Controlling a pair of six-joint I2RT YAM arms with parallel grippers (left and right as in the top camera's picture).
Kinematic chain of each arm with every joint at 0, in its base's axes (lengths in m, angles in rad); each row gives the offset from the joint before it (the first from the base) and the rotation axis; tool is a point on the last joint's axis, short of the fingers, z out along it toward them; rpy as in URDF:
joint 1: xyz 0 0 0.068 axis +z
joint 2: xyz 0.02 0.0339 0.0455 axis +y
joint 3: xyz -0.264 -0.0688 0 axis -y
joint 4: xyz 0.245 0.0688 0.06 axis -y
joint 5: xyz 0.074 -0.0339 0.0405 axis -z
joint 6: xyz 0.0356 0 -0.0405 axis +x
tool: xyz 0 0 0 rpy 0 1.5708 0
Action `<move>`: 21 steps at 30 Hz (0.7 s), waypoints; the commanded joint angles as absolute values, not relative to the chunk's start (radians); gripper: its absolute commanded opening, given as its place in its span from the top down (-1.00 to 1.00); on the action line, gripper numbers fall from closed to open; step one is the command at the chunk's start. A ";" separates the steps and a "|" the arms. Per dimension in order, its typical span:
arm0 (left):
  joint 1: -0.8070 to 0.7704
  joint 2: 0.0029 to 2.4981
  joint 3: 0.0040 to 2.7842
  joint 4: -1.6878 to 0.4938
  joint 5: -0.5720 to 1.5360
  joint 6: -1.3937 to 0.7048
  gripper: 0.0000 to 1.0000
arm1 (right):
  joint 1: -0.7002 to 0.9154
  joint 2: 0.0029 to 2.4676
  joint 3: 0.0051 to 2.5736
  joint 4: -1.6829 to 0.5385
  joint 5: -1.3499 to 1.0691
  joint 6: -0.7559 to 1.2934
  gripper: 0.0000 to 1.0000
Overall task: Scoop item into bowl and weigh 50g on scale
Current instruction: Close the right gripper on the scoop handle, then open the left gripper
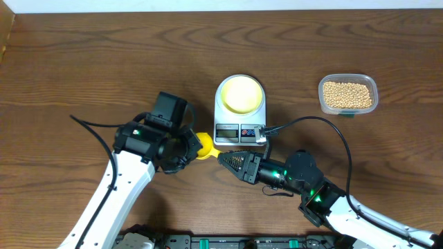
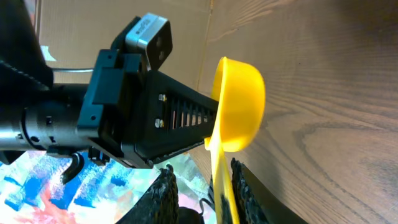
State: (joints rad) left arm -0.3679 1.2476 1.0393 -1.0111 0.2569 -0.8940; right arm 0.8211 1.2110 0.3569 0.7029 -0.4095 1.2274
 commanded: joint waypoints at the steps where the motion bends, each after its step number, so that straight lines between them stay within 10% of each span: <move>1: -0.424 1.248 1.035 -0.984 0.227 -0.896 0.86 | 0.826 1.218 0.366 0.703 -0.395 1.226 0.49; 21: -0.448 1.247 1.035 -1.012 0.142 -0.904 0.86 | 0.826 1.218 0.366 0.662 -0.376 1.227 0.62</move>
State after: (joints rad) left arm -0.4465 1.2476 1.0393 -1.0065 0.1616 -0.8944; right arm 0.8211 1.2118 0.3569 0.6624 -0.3904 1.2270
